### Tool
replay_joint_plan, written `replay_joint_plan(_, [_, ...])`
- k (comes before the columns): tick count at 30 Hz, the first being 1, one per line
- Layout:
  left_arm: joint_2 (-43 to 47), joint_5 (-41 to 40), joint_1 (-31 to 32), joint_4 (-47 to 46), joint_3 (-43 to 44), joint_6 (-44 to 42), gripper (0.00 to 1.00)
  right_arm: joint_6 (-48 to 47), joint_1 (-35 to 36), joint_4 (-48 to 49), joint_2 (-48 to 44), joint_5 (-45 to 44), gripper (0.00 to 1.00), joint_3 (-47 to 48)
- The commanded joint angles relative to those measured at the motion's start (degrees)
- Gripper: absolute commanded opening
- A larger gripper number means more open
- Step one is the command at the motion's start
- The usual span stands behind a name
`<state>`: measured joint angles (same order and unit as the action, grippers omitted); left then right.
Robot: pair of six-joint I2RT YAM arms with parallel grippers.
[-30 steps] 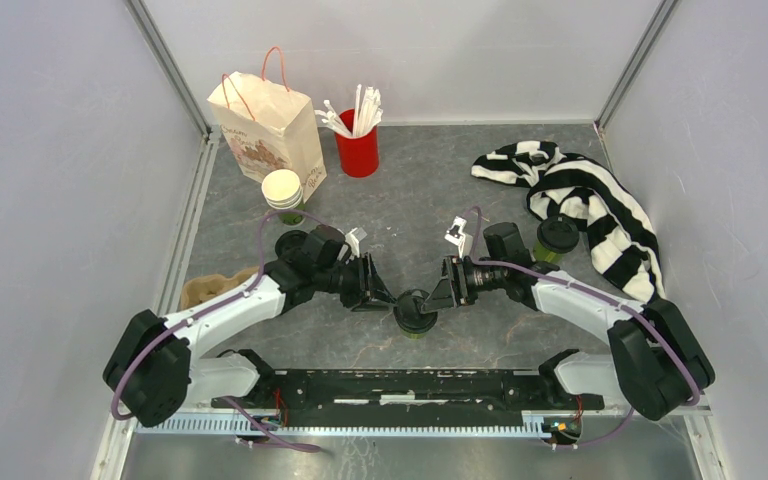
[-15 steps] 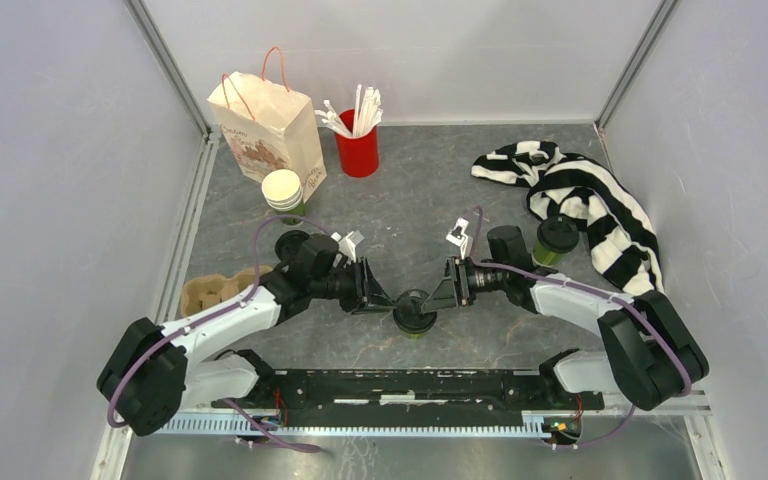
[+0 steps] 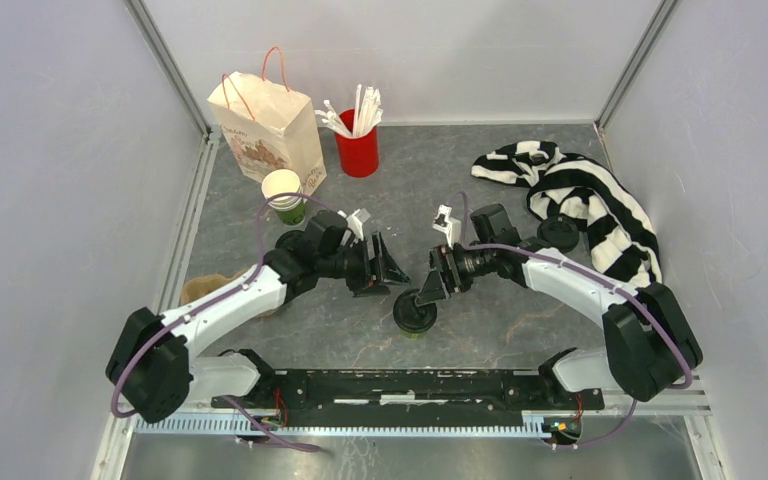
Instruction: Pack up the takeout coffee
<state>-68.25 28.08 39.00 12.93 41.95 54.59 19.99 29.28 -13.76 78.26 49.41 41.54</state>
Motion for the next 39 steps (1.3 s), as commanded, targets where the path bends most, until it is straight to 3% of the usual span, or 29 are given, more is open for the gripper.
replay_joint_plan(1, [-4.57,2.12,0.28,-2.25,2.62,-1.70,0.75,-4.06,0.26,-5.96,-0.12,-3.65,0.87,3.34])
replay_joint_plan(8, [-4.37,1.39,1.86,-1.24,0.75,-0.88,0.53,-6.48,0.74,-6.60,3.61,-5.25,0.64,6.55])
replay_joint_plan(14, [0.03,-0.39,4.52,-1.70,-2.60,3.21,0.48,-7.62,3.04,-5.93,9.88,-2.30,0.59,13.16])
replay_joint_plan(17, [2.04,-1.50,5.11,-1.85,-4.10,4.73,0.47,-9.75,3.82,-8.85,11.82,-2.26,0.63,16.80])
replay_joint_plan(19, [2.85,-2.03,5.12,-1.61,-4.39,5.14,0.49,-10.69,3.64,-10.66,11.32,-3.76,0.71,17.12])
replay_joint_plan(23, [2.02,-2.60,5.12,-1.64,-3.34,4.88,0.52,-9.87,1.95,-10.96,9.31,-4.14,0.84,15.41])
replay_joint_plan(30, [1.82,-5.61,4.76,0.73,-0.97,4.16,0.61,-6.96,-1.68,-9.49,3.61,-1.40,0.97,12.53])
replay_joint_plan(34, [2.77,-5.11,2.90,-1.67,-3.66,6.30,0.60,-4.59,-4.01,-5.35,1.01,2.23,0.96,6.39])
replay_joint_plan(39, [3.76,-3.26,-0.31,-5.48,-5.89,8.49,0.53,-0.99,-4.99,2.24,0.74,6.70,0.84,1.43])
